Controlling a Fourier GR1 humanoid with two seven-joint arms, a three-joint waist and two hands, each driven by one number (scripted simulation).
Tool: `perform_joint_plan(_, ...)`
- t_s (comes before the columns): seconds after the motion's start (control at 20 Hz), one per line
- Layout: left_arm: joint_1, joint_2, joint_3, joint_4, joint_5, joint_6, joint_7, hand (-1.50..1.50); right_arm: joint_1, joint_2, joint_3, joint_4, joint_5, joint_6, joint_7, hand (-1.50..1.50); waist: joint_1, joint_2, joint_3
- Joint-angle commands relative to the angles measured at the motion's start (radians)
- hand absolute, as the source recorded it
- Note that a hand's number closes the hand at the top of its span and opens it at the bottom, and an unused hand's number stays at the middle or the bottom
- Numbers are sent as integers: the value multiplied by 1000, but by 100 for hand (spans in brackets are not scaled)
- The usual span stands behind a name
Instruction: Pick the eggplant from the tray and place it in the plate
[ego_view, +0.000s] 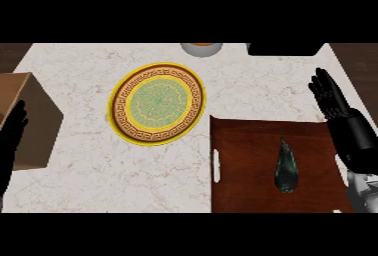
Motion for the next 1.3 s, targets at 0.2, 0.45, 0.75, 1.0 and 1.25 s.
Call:
perform_joint_plan(0.2, -114, -70, -32, -47, 58, -47, -49, 0, -85, 245, -194, 176, -178, -309, 233, -150, -21, 51, 16)
perform_joint_plan(0.45, -161, -168, -133, -25, 82, -74, -37, 0, -95, 36, 30, 331, 196, -316, 451, 150, 5, 51, 10)
perform_joint_plan(0.75, -246, -219, -111, 128, 70, -103, -84, 0, -65, 288, 145, 299, 324, -582, 545, -150, -4, 29, 15)
perform_joint_plan(1.0, -265, -233, -99, 148, 63, -110, -72, 0, -73, 118, 174, 213, 509, -548, 756, -150, -8, 24, 15)
perform_joint_plan(1.25, -321, -277, -88, 250, 49, -109, -108, 0, -62, -56, 113, -7, 540, -373, 989, -150, -21, 25, 14)
